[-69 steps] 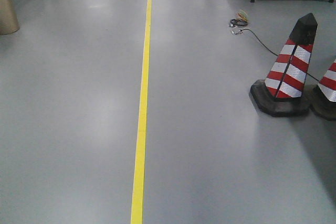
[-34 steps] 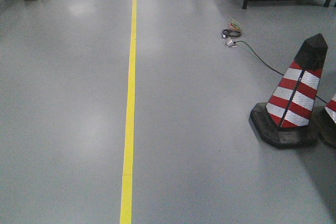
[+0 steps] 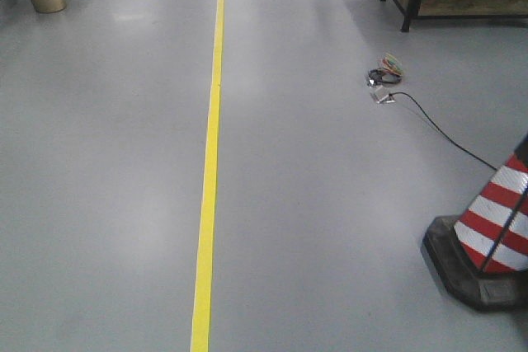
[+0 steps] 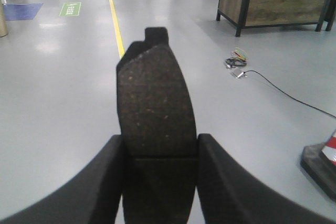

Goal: Move and align brake pads A on conveyor
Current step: 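Drive past the striped cones toward the black conveyor belt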

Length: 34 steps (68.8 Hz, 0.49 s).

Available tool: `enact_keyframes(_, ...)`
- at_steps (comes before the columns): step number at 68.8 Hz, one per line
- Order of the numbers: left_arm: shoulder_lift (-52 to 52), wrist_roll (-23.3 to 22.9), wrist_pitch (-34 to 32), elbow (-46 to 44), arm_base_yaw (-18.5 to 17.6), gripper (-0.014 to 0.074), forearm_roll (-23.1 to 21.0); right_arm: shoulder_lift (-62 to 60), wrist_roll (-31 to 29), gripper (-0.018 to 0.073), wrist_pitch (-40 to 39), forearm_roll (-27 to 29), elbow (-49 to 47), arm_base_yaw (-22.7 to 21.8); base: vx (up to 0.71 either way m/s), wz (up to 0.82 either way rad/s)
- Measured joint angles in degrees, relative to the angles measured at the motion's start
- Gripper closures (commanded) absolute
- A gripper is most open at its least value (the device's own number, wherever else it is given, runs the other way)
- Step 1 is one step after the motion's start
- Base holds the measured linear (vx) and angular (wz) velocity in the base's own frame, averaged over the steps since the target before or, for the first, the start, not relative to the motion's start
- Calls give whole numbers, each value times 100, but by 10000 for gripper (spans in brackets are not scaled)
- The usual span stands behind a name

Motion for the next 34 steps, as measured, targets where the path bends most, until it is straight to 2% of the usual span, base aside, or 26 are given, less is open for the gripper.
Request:
enact_keyframes(21,0,0,0,0,0,603,0,0,0,566,0,0,0,0,55,-8)
enact_keyframes(34,0,0,0,0,0,603,0,0,0,566,0,4,0,0,46,-41)
